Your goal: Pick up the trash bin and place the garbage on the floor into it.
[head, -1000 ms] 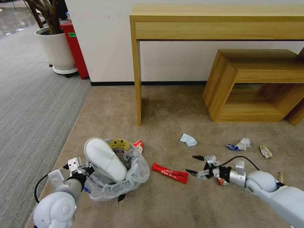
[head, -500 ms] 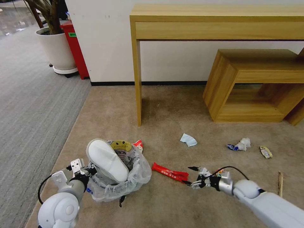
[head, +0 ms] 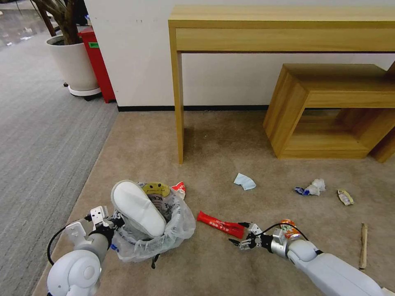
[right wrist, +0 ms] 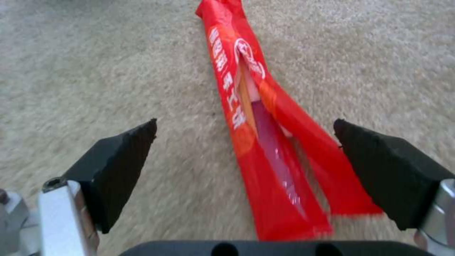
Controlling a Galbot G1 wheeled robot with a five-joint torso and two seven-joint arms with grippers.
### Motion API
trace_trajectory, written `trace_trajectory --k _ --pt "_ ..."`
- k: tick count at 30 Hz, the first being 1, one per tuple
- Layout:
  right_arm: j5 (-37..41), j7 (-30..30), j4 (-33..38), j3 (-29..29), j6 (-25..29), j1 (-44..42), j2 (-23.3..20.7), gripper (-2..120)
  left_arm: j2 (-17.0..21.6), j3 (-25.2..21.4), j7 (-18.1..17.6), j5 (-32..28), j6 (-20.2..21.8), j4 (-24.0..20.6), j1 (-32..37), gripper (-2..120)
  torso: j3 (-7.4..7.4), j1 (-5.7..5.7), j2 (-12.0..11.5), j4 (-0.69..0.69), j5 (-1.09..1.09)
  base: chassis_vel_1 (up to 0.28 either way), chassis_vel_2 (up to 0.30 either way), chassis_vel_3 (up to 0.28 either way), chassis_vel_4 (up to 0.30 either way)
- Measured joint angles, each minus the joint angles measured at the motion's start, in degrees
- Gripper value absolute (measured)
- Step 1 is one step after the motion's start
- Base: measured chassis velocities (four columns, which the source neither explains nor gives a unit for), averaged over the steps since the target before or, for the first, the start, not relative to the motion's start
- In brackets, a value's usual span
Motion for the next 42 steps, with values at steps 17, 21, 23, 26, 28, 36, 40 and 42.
trace_trajectory --k 17,21,23,26,28,36,40,42 --pt "-1.2 0.4 -8.4 -4.4 3.0 3.1 6.1 73 -0.3 -0.6 0.0 -0.2 -0.4 -0.6 0.1 1 0.00 0.00 0.0 -0.01 0.01 0.000 0.000 0.000 0.000" --pt "-1.3 0.6 -8.4 -4.4 3.3 3.0 6.4 59 -0.3 -0.5 0.0 -0.2 -0.4 -0.1 -0.1 1 0.00 0.00 0.0 0.00 0.01 0.000 0.000 0.000 0.000" --pt "-1.2 0.6 -8.1 -4.4 3.4 3.0 6.3 53 -0.3 -0.5 0.0 -0.2 -0.4 0.0 -0.3 1 -0.01 0.00 0.0 0.00 0.00 0.000 0.000 0.000 0.000" --pt "-1.2 0.7 -8.0 -4.4 3.5 2.8 6.1 45 -0.3 -0.4 0.0 -0.2 -0.5 0.2 -0.4 1 -0.01 0.00 0.0 -0.01 0.01 0.000 0.000 0.000 0.000" --pt "-1.0 0.7 -8.0 -4.4 3.8 2.8 6.0 35 -0.2 -0.4 0.0 -0.2 -0.6 0.4 -0.5 1 0.00 0.00 0.0 -0.01 0.01 0.000 0.000 0.000 0.000" --pt "1.6 0.5 -2.5 -3.3 3.7 2.1 2.8 6 0.1 -0.5 0.0 0.0 -0.8 1.3 -0.7 1 0.00 0.00 0.0 0.00 0.01 0.000 0.000 0.000 0.000" --pt "2.8 0.5 1.0 -2.0 3.3 0.6 0.9 0 0.0 -0.3 0.0 0.3 -1.0 1.6 -0.8 1 0.00 0.00 0.0 0.00 0.01 0.000 0.000 0.000 0.000" --pt "2.8 0.3 1.7 -1.4 3.2 -0.1 0.6 0 -0.1 -0.1 0.0 0.5 -1.0 1.8 -0.9 1 0.00 0.00 0.0 -0.01 0.02 0.000 0.000 0.000 0.000"
